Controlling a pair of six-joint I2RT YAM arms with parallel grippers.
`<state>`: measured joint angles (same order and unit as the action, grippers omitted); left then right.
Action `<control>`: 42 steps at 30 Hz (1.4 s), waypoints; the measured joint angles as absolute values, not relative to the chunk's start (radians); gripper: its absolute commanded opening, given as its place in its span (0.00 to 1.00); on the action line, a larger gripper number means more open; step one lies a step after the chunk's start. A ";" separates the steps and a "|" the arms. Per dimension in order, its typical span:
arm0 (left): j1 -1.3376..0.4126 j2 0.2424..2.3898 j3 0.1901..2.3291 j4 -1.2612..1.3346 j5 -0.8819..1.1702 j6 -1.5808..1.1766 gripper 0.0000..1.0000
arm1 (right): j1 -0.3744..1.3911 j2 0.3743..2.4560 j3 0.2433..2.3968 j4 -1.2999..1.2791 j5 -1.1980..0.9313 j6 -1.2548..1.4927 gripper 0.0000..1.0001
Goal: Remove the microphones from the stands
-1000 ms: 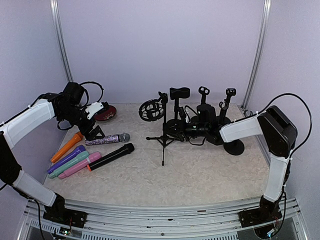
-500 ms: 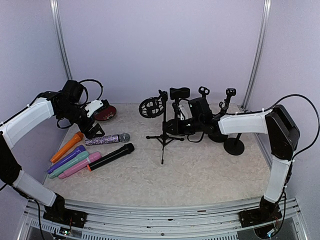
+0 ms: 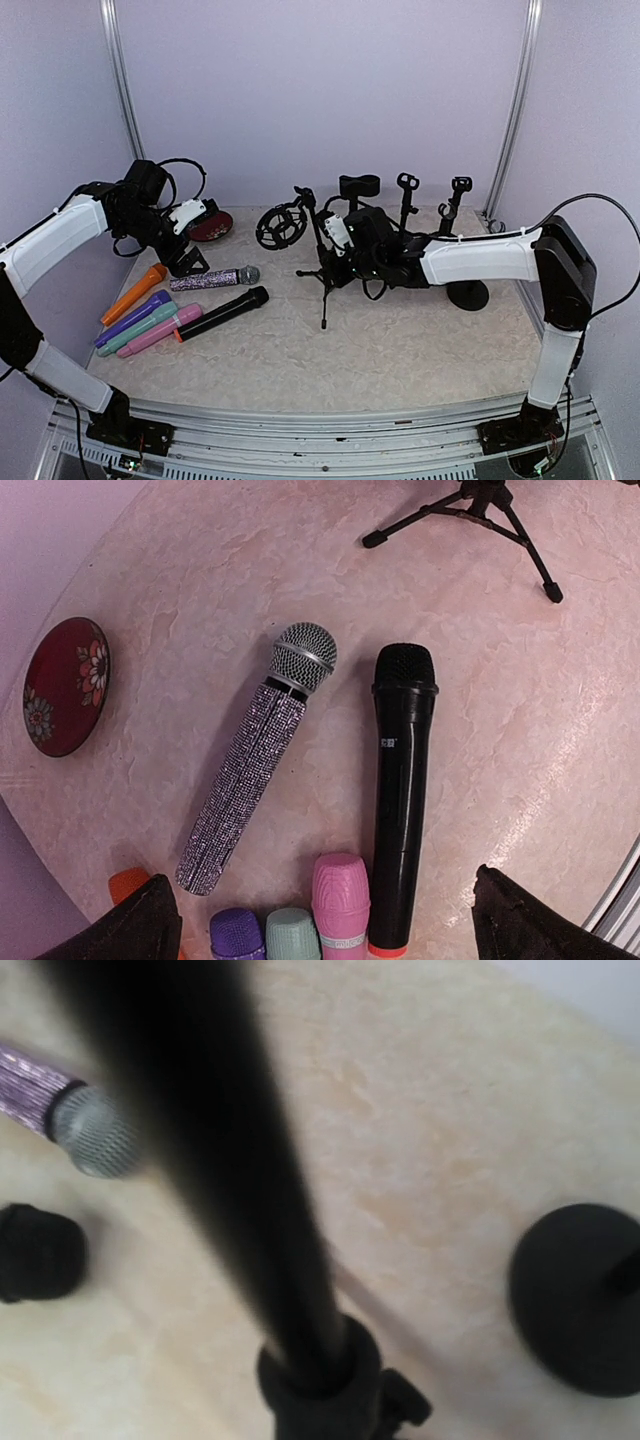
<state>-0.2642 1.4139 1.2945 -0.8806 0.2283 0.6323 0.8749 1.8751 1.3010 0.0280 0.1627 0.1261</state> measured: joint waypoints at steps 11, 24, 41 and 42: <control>-0.264 1.414 1.295 -0.885 0.228 0.632 0.99 | 0.876 1.848 1.269 -0.012 0.242 0.068 0.83; -0.262 1.414 1.295 -0.885 0.228 0.632 0.99 | 0.667 1.623 1.040 0.177 -0.169 0.414 0.70; -0.223 1.381 1.227 -0.812 0.224 0.593 0.99 | 0.679 1.621 0.887 0.266 -0.263 0.649 0.68; -0.219 1.377 1.220 -0.798 0.223 0.585 0.99 | 0.701 1.626 0.880 0.257 -0.252 0.657 0.69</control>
<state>-0.2188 1.3766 1.2201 -0.7982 0.2230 0.5850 0.7010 1.6260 0.8803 0.2573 -0.2523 0.6567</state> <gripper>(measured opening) 0.989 0.670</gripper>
